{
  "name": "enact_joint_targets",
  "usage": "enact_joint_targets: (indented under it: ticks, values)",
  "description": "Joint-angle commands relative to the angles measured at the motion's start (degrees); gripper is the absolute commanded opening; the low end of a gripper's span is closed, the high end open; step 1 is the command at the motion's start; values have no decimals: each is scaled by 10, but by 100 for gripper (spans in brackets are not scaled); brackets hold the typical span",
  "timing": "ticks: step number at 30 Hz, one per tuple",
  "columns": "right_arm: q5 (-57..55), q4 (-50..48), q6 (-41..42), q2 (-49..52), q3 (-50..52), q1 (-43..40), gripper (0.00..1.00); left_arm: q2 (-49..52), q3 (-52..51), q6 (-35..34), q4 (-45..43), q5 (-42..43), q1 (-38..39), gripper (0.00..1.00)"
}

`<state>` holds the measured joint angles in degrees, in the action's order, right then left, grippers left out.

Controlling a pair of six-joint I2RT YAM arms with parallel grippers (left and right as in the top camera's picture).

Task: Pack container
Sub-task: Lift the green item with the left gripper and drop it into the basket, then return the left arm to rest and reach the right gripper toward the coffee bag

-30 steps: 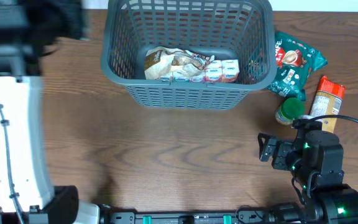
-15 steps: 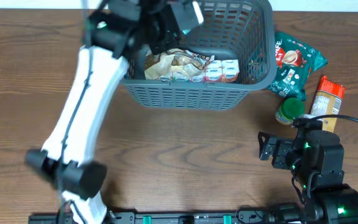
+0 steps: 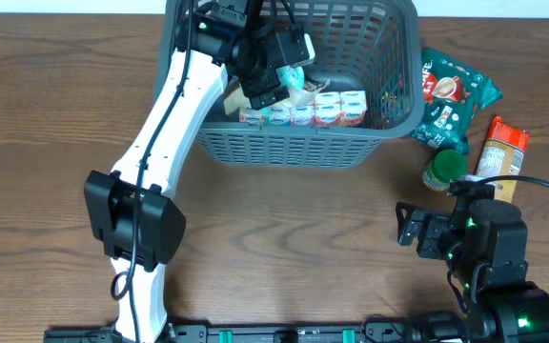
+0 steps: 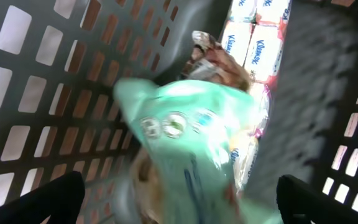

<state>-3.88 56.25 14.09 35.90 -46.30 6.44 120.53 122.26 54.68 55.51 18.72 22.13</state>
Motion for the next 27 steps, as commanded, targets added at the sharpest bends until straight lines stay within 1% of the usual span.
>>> enact_joint_targets:
  ticks: [1,6,10,13,16,18,21,24,27]
  values:
    - [-2,-2,11,0,-7,-5,99,-18,9,-10,2,1,-5,98]
    - [-2,-3,17,0,-7,-5,99,-57,10,-63,-4,-13,-14,98]
    - [-2,-3,17,0,-7,-5,99,-114,10,-118,-5,-80,-36,98]
    - [-2,-1,18,0,-7,-5,99,-166,10,-181,3,-123,-68,98]
    - [-5,-2,19,0,-7,-5,99,-214,10,-243,30,-135,-121,99]
    - [-22,-2,36,0,-7,-5,99,-237,10,-284,58,-135,-169,98]
    - [-57,-17,50,0,-13,-5,99,-250,10,-345,113,-134,-261,98]
    - [-83,-36,50,1,-49,-5,99,-239,-3,-390,151,-134,-348,98]
    - [-130,-39,49,21,-120,-5,99,-232,-40,-412,129,-127,-407,99]
